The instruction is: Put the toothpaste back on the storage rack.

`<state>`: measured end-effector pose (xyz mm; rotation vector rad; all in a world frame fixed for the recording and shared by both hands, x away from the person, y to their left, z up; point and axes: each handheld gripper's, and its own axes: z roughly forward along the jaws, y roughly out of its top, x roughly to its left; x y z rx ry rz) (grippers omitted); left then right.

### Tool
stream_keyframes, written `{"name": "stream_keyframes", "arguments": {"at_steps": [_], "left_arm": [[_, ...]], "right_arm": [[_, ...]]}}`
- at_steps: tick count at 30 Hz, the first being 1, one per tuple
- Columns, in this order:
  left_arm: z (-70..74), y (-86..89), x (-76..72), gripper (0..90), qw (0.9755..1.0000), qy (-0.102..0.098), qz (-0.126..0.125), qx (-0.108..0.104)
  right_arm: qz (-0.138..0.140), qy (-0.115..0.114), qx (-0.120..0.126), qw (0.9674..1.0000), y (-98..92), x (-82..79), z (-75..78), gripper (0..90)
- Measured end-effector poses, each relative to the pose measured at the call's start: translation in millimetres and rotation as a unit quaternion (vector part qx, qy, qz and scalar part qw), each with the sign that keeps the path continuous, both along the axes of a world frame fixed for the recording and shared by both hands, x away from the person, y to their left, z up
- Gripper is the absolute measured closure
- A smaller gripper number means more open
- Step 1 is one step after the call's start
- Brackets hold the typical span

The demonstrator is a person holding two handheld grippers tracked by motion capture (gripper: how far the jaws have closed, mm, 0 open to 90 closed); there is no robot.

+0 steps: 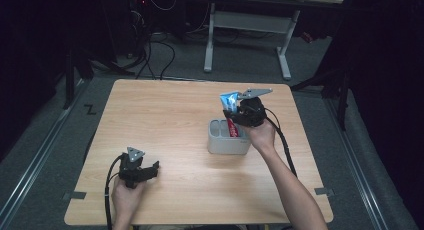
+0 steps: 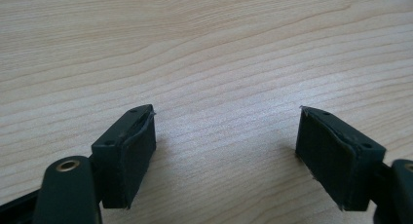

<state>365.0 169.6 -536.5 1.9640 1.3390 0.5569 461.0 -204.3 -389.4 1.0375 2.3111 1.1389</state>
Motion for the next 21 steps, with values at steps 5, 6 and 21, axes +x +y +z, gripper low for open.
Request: {"name": "stream_keyframes", "arguments": {"at_steps": [5, 6, 21], "left_arm": [[0.0, 0.0, 0.0, 22.9, 1.0, 0.0, 0.0, 0.0], [0.0, 0.1, 0.0, 23.0, 1.0, 0.0, 0.0, 0.0], [0.0, -0.2, 0.0, 23.0, 1.0, 0.0, 0.0, 0.0]], "right_arm": [[-0.001, 0.008, 0.013, 0.9999, -2.6, 1.3, -4.9, 68.8], [-0.003, 0.006, 0.006, 1.0, -2.3, 0.7, -5.9, 68.7], [0.0, 0.018, -0.011, 0.9998, -1.3, -1.6, -14.4, 67.9]]}}
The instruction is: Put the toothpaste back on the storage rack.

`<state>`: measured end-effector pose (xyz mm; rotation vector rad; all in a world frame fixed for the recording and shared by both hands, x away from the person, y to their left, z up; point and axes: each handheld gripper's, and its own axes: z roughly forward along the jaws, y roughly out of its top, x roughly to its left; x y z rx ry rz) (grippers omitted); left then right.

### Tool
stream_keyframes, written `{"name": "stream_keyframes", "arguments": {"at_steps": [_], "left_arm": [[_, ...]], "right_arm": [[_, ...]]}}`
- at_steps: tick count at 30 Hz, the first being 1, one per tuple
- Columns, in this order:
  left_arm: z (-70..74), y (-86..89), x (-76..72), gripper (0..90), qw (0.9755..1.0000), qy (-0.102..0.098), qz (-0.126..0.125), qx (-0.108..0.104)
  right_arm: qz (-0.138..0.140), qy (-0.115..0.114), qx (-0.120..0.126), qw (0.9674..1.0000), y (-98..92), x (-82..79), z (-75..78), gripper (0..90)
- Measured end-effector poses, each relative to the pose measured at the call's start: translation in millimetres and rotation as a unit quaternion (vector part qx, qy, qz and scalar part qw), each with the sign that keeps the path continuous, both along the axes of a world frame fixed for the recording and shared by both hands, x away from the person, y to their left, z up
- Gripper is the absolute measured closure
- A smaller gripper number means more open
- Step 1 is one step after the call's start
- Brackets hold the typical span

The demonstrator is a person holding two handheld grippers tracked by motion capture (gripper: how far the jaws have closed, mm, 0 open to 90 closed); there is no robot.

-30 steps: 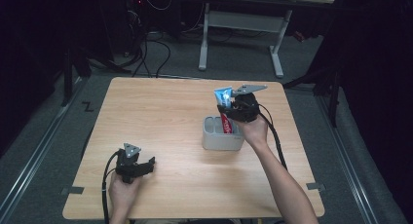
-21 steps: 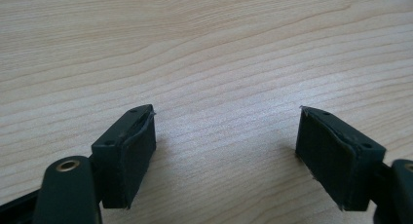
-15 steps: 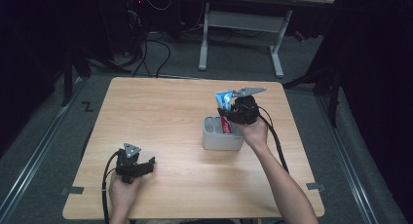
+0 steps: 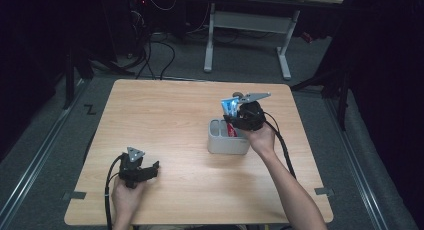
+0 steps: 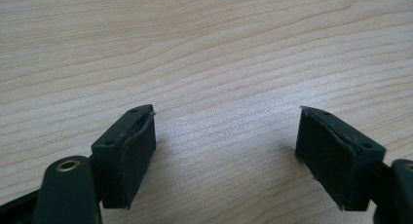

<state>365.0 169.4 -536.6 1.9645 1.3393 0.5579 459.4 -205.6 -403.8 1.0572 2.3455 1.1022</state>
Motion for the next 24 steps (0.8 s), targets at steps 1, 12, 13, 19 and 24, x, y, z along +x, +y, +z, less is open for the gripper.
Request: {"name": "stream_keyframes", "arguments": {"at_steps": [1, 12, 13, 19, 24], "left_arm": [[0.0, 0.1, 0.0, 23.0, 1.0, 0.0, 0.0, 0.0], [0.0, 0.0, 0.0, 23.0, 1.0, 0.0, 0.0, 0.0], [0.0, 0.0, 0.0, 22.9, 1.0, 0.0, 0.0, 0.0], [0.0, -0.1, 0.0, 23.0, 1.0, 0.0, 0.0, 0.001], [0.0, -0.3, 0.0, 23.0, 1.0, 0.0, 0.0, 0.001]], "right_arm": [[0.0, -0.001, -0.002, 1.0, 0.3, -0.3, 0.0, 67.9], [0.007, 0.007, -0.012, 0.9999, 2.4, -1.0, -5.1, 67.1], [0.006, 0.008, -0.012, 0.9999, 2.3, -1.1, -5.3, 67.0], [0.006, 0.01, -0.012, 0.9999, 2.2, -1.5, -5.8, 66.1], [0.006, 0.007, -0.001, 1.0, 0.6, -2.5, -4.1, 63.3]]}}
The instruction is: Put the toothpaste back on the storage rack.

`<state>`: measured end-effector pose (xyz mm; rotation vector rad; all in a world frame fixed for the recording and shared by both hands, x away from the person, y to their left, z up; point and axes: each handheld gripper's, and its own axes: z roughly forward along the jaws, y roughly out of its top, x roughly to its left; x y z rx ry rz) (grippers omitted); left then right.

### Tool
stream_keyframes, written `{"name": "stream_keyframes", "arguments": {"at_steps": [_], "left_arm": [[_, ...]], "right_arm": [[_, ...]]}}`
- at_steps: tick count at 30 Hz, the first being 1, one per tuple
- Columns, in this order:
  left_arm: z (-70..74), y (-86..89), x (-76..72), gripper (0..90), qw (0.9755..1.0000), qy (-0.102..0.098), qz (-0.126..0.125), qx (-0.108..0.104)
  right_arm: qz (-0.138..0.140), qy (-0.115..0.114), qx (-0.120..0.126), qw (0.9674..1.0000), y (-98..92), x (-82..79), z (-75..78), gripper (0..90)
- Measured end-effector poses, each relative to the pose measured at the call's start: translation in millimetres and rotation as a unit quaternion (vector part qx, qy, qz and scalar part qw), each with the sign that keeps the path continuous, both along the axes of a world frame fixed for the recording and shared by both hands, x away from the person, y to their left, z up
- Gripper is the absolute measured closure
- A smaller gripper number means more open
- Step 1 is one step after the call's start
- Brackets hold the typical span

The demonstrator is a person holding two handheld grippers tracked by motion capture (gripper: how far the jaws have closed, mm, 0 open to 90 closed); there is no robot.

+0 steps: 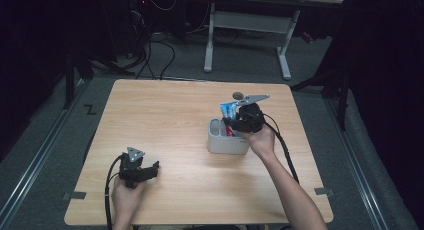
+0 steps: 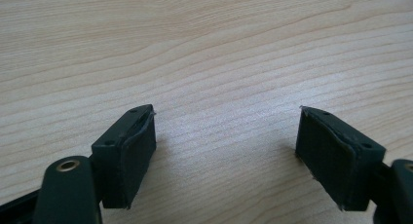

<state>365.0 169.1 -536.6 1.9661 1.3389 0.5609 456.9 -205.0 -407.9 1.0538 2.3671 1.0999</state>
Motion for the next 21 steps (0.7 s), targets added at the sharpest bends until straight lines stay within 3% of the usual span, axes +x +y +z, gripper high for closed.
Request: {"name": "stream_keyframes", "arguments": {"at_steps": [7, 13, 21], "left_arm": [[0.0, -0.3, 0.0, 23.1, 1.0, 0.0, 0.0, 0.001], [-0.1, -0.7, -0.1, 23.1, 1.0, 0.0, 0.0, 0.003], [0.0, -1.1, 0.0, 23.1, 1.0, 0.0, 0.0, 0.005]], "right_arm": [[0.002, -0.005, 0.001, 1.0, 0.2, -3.0, -0.6, 60.2], [-0.007, 0.007, 0.016, 0.9998, -7.7, -5.0, -3.0, 55.2], [-0.015, -0.011, 0.029, 0.9994, -19.1, -12.5, 8.5, 52.5]]}}
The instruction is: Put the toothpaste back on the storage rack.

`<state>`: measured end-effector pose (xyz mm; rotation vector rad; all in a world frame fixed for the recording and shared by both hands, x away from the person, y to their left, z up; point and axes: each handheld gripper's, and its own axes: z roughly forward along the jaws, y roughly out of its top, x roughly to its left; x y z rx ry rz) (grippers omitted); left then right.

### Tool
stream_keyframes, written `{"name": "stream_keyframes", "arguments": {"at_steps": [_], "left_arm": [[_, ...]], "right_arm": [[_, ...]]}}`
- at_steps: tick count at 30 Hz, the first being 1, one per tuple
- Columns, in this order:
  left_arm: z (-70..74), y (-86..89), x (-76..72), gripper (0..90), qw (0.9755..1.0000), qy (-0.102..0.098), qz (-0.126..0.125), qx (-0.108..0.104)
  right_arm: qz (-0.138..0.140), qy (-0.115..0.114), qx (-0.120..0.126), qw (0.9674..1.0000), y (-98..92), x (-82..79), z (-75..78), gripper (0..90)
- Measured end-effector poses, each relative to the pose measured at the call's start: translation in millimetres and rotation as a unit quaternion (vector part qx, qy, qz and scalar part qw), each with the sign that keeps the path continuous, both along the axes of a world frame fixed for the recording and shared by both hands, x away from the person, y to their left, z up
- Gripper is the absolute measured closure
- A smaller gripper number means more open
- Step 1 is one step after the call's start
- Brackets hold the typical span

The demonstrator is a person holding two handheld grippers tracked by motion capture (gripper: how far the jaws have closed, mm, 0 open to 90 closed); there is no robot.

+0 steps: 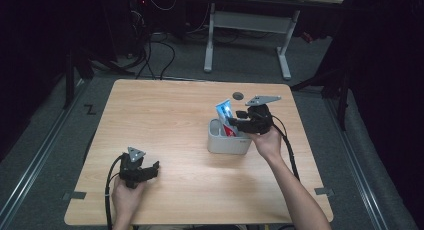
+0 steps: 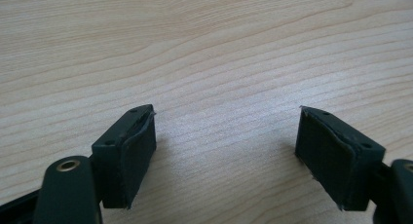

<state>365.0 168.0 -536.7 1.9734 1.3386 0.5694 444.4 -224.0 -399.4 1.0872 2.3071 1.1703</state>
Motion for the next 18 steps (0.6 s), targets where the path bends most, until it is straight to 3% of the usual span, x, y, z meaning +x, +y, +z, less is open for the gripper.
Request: {"name": "stream_keyframes", "arguments": {"at_steps": [18], "left_arm": [[0.0, 0.0, 0.1, 23.1, 1.0, 0.0, 0.0, 0.0]], "right_arm": [[-0.019, -0.021, 0.007, 0.9996, -19.6, -11.0, 16.3, 51.8]]}}
